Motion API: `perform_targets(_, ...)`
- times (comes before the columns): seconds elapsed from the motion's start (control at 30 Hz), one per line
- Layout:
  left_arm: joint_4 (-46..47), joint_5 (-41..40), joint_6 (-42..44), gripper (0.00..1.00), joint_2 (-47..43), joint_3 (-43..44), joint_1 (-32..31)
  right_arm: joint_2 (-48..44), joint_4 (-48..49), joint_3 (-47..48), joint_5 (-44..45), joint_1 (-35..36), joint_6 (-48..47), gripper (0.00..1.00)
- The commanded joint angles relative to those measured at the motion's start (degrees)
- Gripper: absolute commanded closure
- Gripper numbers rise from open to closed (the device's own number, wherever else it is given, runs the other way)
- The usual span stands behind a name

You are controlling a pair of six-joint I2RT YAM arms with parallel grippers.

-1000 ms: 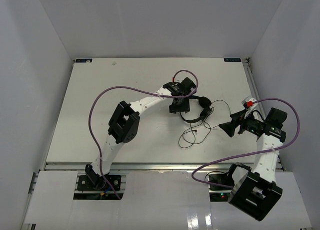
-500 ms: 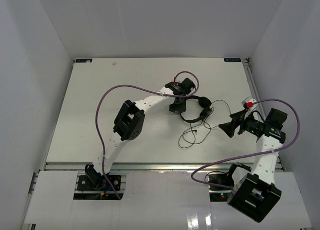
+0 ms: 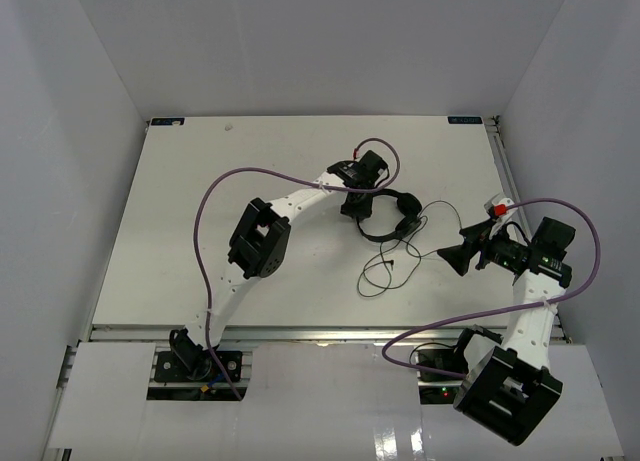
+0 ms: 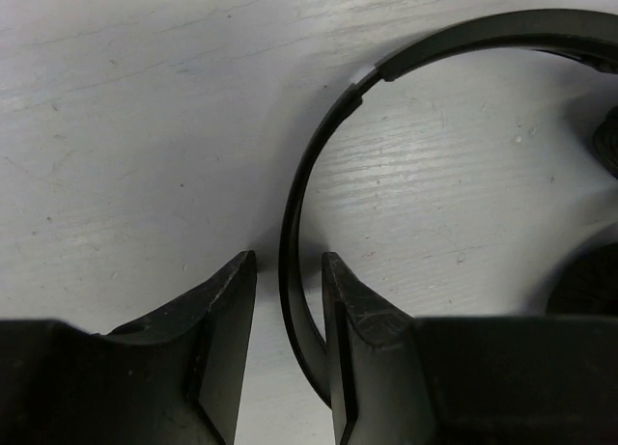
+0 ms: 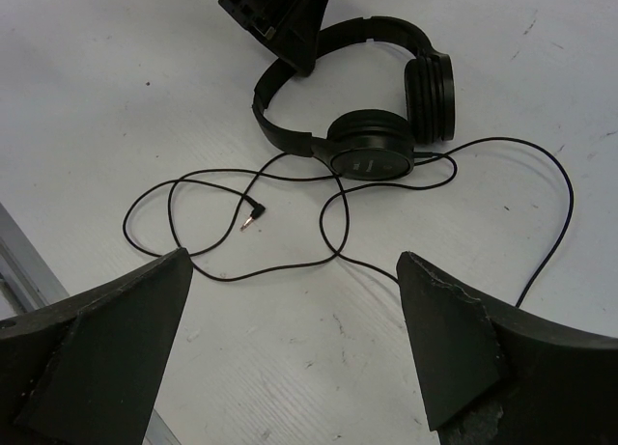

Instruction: Wrap the headphones

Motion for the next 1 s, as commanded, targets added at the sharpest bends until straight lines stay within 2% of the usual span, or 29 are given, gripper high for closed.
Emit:
perform_targets(0.0,3.66,3.12,4.19,0.57,1.29,1.43,-0.19,0.07,0.99,-0.21,-2.53,-0.49,-0.15,0.07)
perform_targets(0.07,4.13,3.0,5.12,0.59,1.46,1.53,-0.09,0.27,0.99,-0.21,-2.71,-0.58,-0.2,0.07)
perform_targets(0.23,3.79,1.57,7.04,0.74,2.0,0.57,0.16,0.64,0.99,-0.24,-2.91,-0.58,-0.39,0.07)
perform_targets(0.4,3.56,0.43,7.61,0.97,1.5,-2.75,0.16,0.85,0.99,-0.58,-3.26,-0.58,-0.99,0.08)
perform_targets(0.57,4.14,-0.07,5.39,1.0,-3.19,-6.77,0.19,0.5,0.85,-1.32,-3.82,-0.58,-2.46,0.08)
perform_targets(0.67,5.32,-1.48,3.34,1.0,-10.21,-12.9,0.44,0.26,0.15,-1.69,-4.65,-0.58,-4.41,0.08)
perform_targets(0.73,5.73,-1.82,1.92,1.0,-14.23,-16.34,1.27,0.43,-3.76,-1.11,-6.07,-0.5,-7.66,0.08)
perform_targets(0.77,6.57,-1.9,1.55,1.0,-17.93,-19.89,1.94,0.69,-6.13,0.24,-6.57,-0.43,-12.6,0.07)
perform_targets(0.8,7.45,-2.04,1.37,1.0,-21.05,-22.96,2.41,1.63,-13.57,1.65,-7.65,-0.29,-18.11,0.06)
perform_targets(0.87,9.85,-2.18,1.33,1.0,-27.2,-29.11,3.62,4.35,-28.75,5.32,-7.82,1.02,-39.96,0.05)
perform_targets(0.93,10.91,-1.5,1.72,1.0,-35.74,-35.42,5.24,7.58,-38.08,9.15,-6.46,2.39,-49.24,0.05)
perform_targets(0.97,11.14,-0.93,1.93,1.0,-38.28,-39.16,6.45,8.77,-39.58,10.86,-5.87,3.2,-49.29,0.05)
